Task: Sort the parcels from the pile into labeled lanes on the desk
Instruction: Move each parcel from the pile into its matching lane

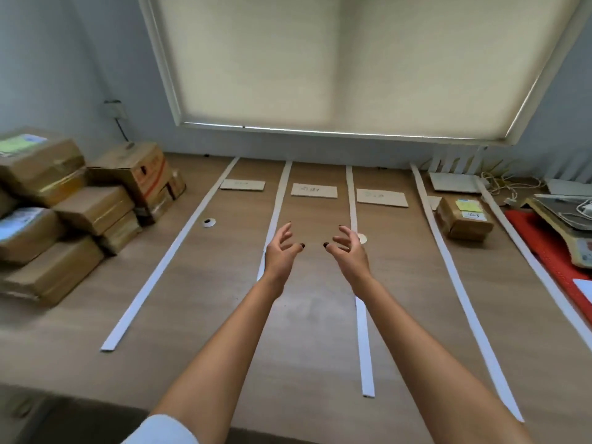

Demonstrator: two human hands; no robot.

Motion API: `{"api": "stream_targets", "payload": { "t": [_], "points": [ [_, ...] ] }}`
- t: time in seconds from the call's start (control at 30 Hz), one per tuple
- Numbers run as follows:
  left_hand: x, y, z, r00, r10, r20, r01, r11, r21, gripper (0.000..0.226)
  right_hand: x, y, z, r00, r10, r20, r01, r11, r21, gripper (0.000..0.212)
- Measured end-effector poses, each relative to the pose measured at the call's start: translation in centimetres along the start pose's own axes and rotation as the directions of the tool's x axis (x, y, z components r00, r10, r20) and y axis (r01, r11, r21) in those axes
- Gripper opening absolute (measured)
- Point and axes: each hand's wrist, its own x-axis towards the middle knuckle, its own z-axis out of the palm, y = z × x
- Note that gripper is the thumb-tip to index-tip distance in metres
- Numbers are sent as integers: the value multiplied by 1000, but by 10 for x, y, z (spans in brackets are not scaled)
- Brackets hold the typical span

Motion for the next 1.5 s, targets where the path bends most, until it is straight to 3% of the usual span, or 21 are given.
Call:
{"api": "stream_targets", "payload": {
  "t": [0.43,0.63,1.03,1.27,1.5],
  "points": [
    [14,-12,-139,990,-7,-138,14,999,52,53,-15,-7,161,961,-29,276,9,997,74,56],
    [49,-17,-241,985,7,-172,-1,999,35,50,-8,-29,277,921,-97,377,69,994,86,57],
    [126,-9,-451,991,6,-131,14,988,151,49,-8,-47,483,958,15,288,-61,987,151,55],
    [143,8,-516,988,46,-147,-25,989,144,53,-3,-58,540,944,7,331,-43,994,101,57],
    [167,30,-643,956,102,-275,-62,987,149,49,-3,-79,638,895,5,446,-45,996,80,60]
  ]
}}
